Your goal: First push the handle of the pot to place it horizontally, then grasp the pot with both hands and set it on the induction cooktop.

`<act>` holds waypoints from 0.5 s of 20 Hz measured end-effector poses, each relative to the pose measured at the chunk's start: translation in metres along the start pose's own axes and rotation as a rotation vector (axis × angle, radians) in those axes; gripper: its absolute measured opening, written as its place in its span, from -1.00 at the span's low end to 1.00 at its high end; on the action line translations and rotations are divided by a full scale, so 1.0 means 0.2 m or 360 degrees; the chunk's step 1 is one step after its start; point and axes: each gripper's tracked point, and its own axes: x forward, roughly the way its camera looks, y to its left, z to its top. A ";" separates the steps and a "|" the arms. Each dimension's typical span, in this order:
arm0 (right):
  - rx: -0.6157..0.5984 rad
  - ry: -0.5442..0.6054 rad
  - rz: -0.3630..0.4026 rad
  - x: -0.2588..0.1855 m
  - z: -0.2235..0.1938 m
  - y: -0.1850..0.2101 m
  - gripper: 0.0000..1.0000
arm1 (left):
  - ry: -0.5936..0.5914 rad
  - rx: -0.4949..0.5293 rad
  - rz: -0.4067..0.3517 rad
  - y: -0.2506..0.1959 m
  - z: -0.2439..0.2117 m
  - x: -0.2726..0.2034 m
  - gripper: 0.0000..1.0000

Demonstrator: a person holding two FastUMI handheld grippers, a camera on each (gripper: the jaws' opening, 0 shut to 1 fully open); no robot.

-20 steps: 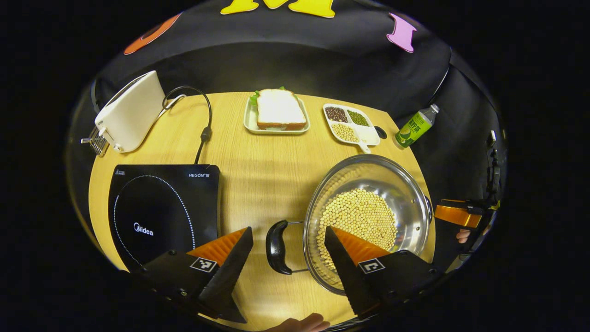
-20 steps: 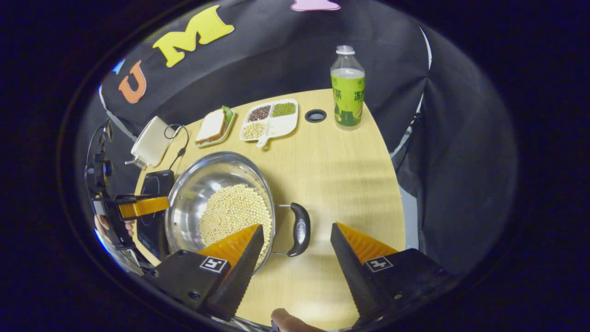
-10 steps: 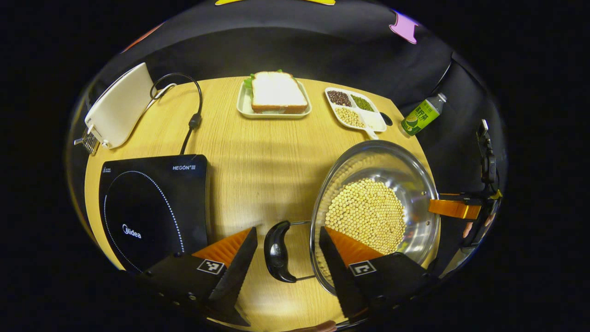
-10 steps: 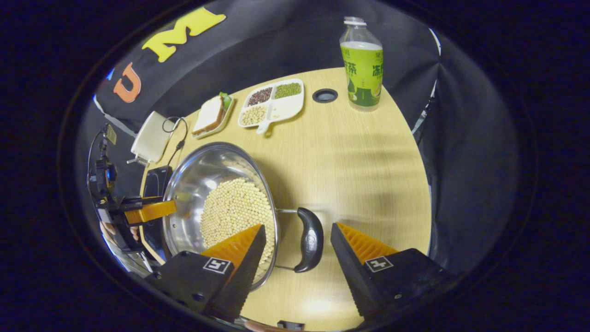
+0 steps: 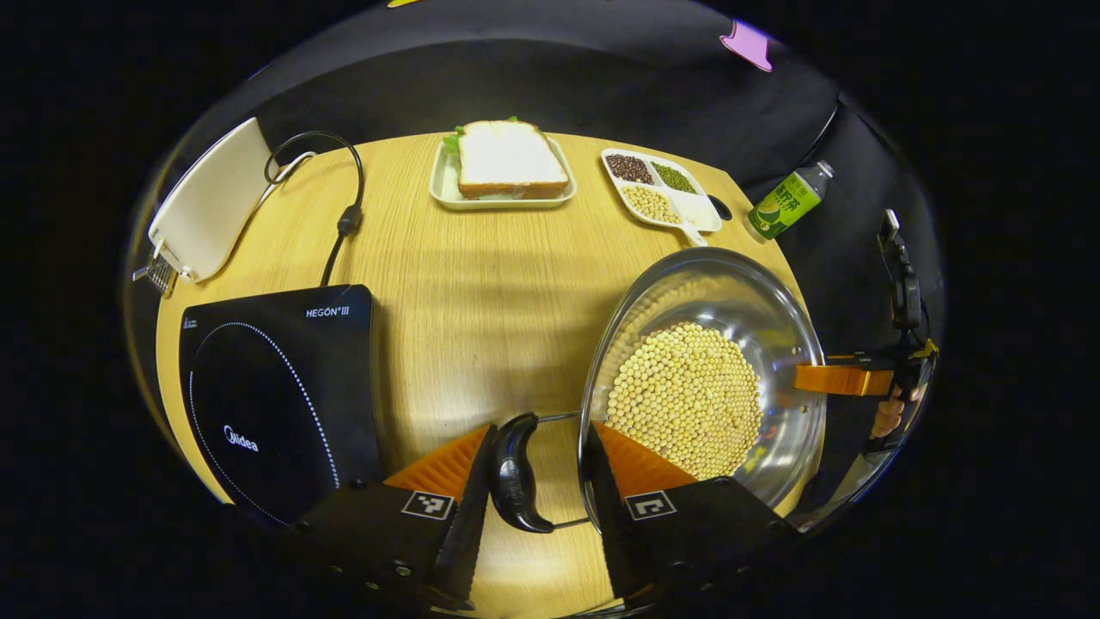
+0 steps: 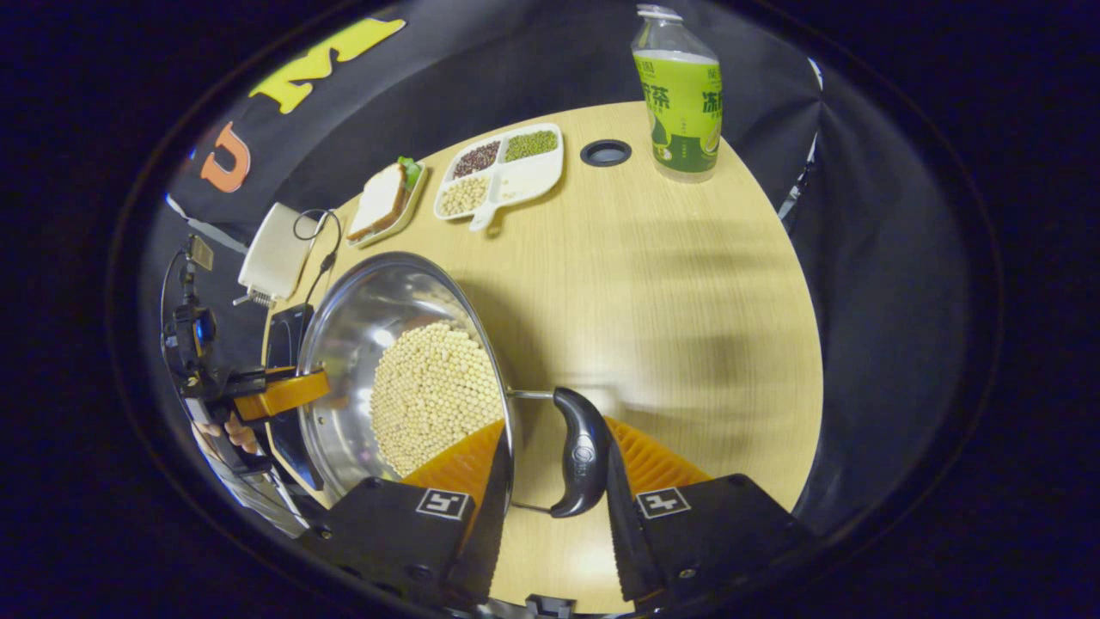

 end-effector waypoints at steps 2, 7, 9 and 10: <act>0.0019 0.0030 0.0003 0.00 -0.02 0.01 0.05 | 0.0018 -0.0001 0.0019 0.00 -0.02 -0.01 0.09; 0.0039 0.0022 0.0032 -0.09 -0.07 0.07 0.05 | -0.0031 0.0007 0.0045 0.01 -0.04 -0.15 0.09; 0.0027 -0.0007 0.0023 -0.17 -0.07 0.12 0.01 | -0.0065 0.0008 0.0039 0.01 -0.03 -0.23 0.09; 0.0010 -0.0022 0.0017 -0.21 -0.08 0.16 0.01 | -0.0081 0.0003 0.0033 0.01 -0.03 -0.27 -0.10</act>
